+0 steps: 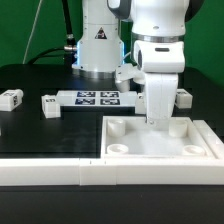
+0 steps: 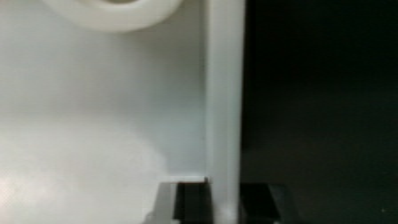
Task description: Assemble one leg
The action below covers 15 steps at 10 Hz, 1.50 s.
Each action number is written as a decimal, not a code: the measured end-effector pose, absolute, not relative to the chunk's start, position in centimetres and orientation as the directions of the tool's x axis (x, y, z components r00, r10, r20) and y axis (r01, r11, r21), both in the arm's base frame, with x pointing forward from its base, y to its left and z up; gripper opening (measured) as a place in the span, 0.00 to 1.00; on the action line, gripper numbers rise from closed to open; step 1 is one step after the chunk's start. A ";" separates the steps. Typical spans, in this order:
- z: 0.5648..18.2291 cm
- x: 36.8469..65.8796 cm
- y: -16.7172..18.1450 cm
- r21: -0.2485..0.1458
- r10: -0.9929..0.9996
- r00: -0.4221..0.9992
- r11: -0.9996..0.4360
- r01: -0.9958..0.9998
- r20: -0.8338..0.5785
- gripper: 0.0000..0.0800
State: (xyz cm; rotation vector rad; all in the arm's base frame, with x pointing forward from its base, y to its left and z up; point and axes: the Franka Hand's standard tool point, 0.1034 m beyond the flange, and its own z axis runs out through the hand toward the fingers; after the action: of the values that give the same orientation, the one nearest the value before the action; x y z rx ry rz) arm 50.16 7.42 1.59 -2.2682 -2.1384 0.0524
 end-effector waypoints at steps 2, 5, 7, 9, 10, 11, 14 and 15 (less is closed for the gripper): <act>1.6 50.2 7.4 -0.040 0.998 0.060 -0.060 0.997 -0.008 0.40; 1.6 50.2 7.3 -0.040 0.998 0.060 -0.061 0.997 -0.009 0.75; 1.6 50.2 7.3 -0.040 0.998 0.061 -0.061 0.997 -0.009 0.80; 1.6 50.2 7.3 -0.040 0.998 0.061 -0.061 0.997 -0.009 0.81; 1.6 50.2 7.3 -0.040 0.998 0.061 -0.062 0.997 -0.009 0.81; 1.8 50.1 7.4 -0.038 0.997 0.076 -0.076 0.996 -0.009 0.81; 5.2 48.8 8.0 -0.004 0.992 0.125 -0.125 0.992 -0.016 0.81; 6.2 48.1 8.0 0.005 0.990 0.138 -0.138 0.990 -0.020 0.81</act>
Offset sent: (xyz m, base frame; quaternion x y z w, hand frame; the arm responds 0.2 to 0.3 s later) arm 0.0000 0.0000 0.0000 0.0000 0.0000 0.0000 1.0000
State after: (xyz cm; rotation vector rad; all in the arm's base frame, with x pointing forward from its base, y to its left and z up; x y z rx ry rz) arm 48.09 7.98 6.20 -2.3822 -2.0735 0.0186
